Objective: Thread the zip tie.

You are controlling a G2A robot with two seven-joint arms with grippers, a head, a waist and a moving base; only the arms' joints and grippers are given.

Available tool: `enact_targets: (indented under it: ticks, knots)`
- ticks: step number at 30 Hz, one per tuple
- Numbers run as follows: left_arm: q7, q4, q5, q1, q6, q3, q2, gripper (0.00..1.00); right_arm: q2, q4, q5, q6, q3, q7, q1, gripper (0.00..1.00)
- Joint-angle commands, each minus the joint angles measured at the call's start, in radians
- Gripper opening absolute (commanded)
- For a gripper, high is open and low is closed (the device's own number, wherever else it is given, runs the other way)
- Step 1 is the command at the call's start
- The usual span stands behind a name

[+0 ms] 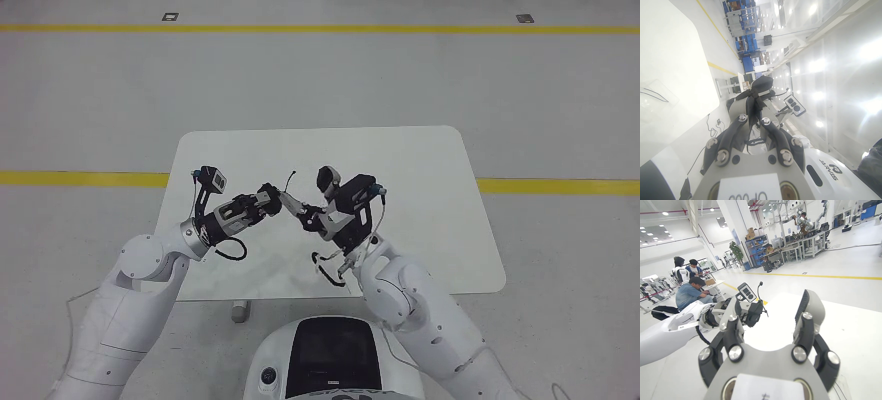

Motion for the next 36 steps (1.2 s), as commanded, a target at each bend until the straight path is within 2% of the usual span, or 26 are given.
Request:
enact_targets:
  ticks: [1,11,12,14,15,18,22,23,25,32,36]
  knots:
    - [0.0,0.0,0.0,0.0,0.0,0.0,0.0,0.0,0.004,-0.005,-0.003,-0.015,0.012,-0.014,-0.021,1.0]
    - [0.006,0.002,-0.002,0.0,0.002,0.0,0.0,0.0,0.004,-0.004,-0.011,-0.015,0.013,-0.014,-0.02,1.0]
    - [0.023,0.004,-0.018,0.001,0.015,0.0,-0.001,0.0,0.008,-0.002,-0.076,-0.019,0.017,-0.01,-0.013,1.0]
    - [0.034,0.011,-0.073,0.002,0.039,-0.01,-0.002,0.0,0.013,-0.011,-0.139,-0.032,0.023,-0.017,-0.015,1.0]
    - [0.034,0.017,-0.12,0.003,0.064,-0.019,-0.003,0.0,0.017,-0.017,-0.186,-0.045,0.03,-0.021,-0.016,1.0]
    - [0.024,0.025,-0.174,0.004,0.107,-0.035,-0.001,0.0,0.027,-0.028,-0.296,-0.082,0.043,-0.015,-0.016,1.0]
    - [0.016,0.037,-0.307,0.006,0.194,-0.044,-0.004,0.0,0.042,-0.037,-0.473,-0.155,0.049,-0.034,-0.007,1.0]
    - [0.009,0.036,-0.323,0.004,0.205,-0.044,-0.005,0.0,0.044,-0.034,-0.504,-0.169,0.047,-0.035,-0.005,1.0]
    - [-0.032,0.02,-0.299,-0.006,0.183,-0.039,-0.004,0.0,0.046,-0.032,-0.519,-0.178,0.046,-0.024,0.0,1.0]
    - [-0.02,0.024,-0.314,-0.005,0.19,-0.037,-0.005,0.0,0.047,-0.031,-0.519,-0.179,0.046,-0.024,0.001,1.0]
    - [0.004,0.049,-0.514,-0.002,0.274,-0.039,-0.014,0.0,0.059,-0.022,-0.519,-0.175,0.033,-0.039,0.022,1.0]
